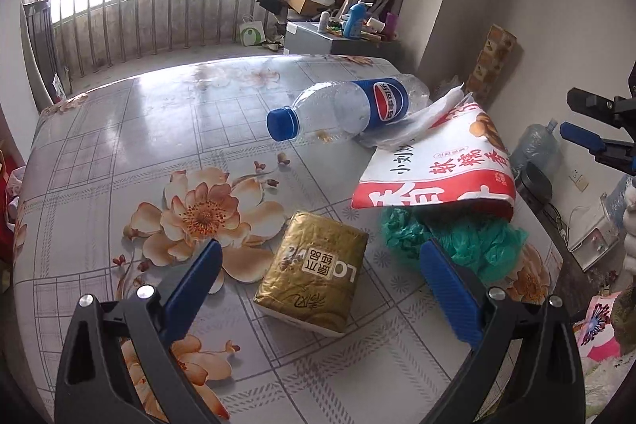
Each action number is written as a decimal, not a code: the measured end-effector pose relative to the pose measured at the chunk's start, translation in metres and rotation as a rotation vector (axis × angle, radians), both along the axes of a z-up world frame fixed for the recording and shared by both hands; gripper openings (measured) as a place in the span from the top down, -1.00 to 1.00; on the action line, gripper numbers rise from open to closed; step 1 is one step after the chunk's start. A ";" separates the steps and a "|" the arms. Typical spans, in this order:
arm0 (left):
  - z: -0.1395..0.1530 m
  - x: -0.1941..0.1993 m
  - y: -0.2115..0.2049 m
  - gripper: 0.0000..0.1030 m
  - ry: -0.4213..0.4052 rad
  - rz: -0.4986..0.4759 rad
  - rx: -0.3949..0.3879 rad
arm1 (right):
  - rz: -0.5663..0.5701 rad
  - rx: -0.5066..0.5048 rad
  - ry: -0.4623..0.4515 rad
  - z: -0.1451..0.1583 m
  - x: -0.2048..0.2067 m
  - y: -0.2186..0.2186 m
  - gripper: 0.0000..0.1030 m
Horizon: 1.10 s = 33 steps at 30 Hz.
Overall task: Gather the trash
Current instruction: 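Return both tools to the table and close the left gripper on the gold packet, then lift the gold packet with the left gripper while the right gripper grasps the clear plastic cup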
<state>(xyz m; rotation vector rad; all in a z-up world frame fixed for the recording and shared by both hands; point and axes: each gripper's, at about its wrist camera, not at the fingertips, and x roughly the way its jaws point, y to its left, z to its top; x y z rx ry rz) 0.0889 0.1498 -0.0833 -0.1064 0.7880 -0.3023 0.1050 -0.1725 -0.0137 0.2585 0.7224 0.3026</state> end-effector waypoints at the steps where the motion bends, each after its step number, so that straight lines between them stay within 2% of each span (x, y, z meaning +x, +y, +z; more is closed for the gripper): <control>1: -0.003 0.002 0.000 -0.89 0.007 -0.003 0.002 | -0.005 0.009 0.005 0.002 0.004 0.000 -0.54; 8: -0.021 0.019 -0.010 -0.88 0.055 -0.038 0.082 | -0.021 0.051 0.053 0.004 0.026 0.004 -0.46; 11: -0.026 0.026 -0.012 -0.81 0.067 -0.042 0.100 | -0.024 0.038 0.056 0.003 0.024 0.004 -0.46; 17: -0.037 0.035 -0.019 -0.52 0.092 -0.056 0.136 | -0.044 0.047 0.086 0.005 0.030 -0.004 -0.45; 20: -0.035 0.035 -0.018 -0.27 0.093 -0.056 0.116 | -0.052 0.059 0.091 0.006 0.033 -0.008 -0.41; 22: -0.034 0.035 -0.014 -0.03 0.101 -0.048 0.091 | -0.053 0.076 0.098 0.006 0.036 -0.010 -0.38; 30: -0.031 0.029 0.009 -0.01 0.120 0.025 0.026 | -0.083 0.148 0.149 0.000 0.048 -0.023 -0.18; 33: -0.029 0.030 0.016 -0.01 0.133 0.046 0.012 | -0.109 0.171 0.160 -0.003 0.049 -0.034 -0.17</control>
